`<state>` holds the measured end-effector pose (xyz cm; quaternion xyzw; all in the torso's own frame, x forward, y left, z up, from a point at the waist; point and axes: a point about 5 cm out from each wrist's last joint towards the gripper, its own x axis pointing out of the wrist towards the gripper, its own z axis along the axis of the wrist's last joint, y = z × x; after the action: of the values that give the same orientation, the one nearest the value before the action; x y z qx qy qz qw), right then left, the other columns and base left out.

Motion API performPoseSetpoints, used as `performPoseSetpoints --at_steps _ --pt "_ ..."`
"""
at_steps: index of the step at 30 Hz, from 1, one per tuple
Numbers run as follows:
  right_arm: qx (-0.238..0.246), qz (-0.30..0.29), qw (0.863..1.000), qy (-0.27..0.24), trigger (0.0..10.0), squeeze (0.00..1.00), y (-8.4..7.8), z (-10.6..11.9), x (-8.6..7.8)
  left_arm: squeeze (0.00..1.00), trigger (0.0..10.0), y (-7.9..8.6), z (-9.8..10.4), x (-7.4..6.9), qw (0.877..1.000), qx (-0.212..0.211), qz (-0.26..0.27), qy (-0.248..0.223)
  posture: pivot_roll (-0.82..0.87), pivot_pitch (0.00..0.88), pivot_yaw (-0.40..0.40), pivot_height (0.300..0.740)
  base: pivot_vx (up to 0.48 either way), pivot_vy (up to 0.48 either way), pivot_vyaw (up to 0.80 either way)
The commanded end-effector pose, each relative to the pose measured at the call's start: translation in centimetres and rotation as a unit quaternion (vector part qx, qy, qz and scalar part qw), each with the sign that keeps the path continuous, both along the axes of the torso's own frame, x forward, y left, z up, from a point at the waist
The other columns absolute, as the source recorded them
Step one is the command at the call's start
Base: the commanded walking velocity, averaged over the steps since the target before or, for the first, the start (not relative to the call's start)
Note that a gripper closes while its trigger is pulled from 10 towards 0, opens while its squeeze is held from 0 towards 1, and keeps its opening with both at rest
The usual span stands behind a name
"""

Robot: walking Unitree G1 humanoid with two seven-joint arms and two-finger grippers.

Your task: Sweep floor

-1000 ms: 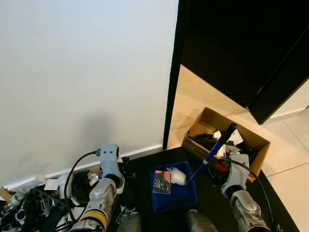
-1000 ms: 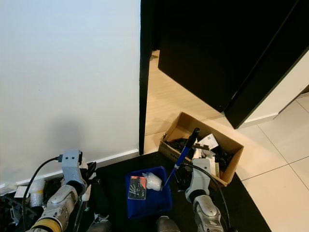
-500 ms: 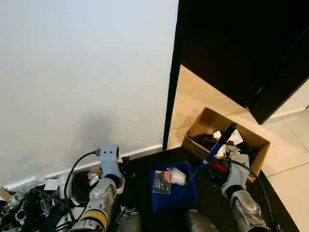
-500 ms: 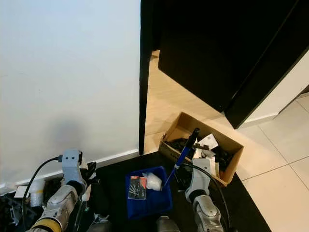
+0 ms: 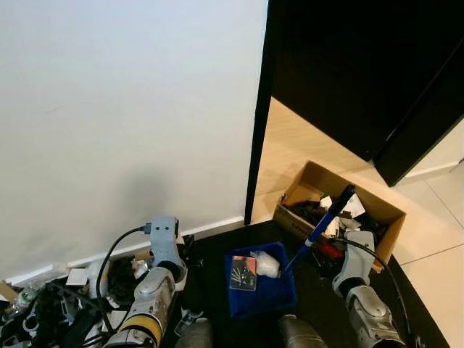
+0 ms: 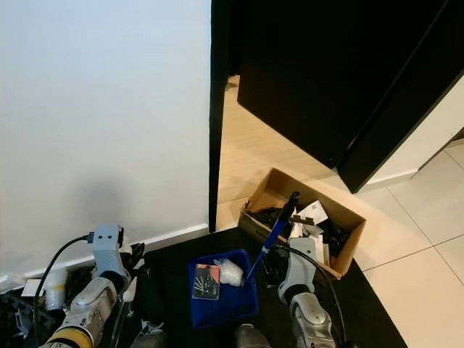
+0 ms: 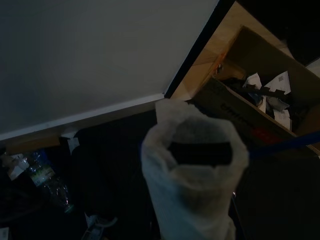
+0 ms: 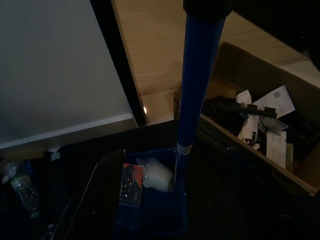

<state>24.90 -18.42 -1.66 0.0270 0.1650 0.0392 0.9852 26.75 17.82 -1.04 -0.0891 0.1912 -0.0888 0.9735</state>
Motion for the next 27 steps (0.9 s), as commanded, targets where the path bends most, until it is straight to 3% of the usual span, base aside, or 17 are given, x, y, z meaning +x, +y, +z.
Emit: performPoseSetpoints --at_steps 1,27 --pt "0.003 -0.007 1.0 0.009 10.0 0.0 -0.24 -0.29 -0.38 0.0 10.0 -0.08 -0.93 -0.98 1.0 -0.006 0.005 0.02 0.03 0.175 -0.015 0.74 0.0 0.0 0.0" --pt "0.003 -0.008 1.0 0.01 10.0 0.0 -0.29 -0.39 -0.53 0.0 10.0 -0.14 -1.02 -1.13 1.0 -0.007 0.004 0.02 0.03 0.168 -0.017 0.74 0.0 0.0 0.0"
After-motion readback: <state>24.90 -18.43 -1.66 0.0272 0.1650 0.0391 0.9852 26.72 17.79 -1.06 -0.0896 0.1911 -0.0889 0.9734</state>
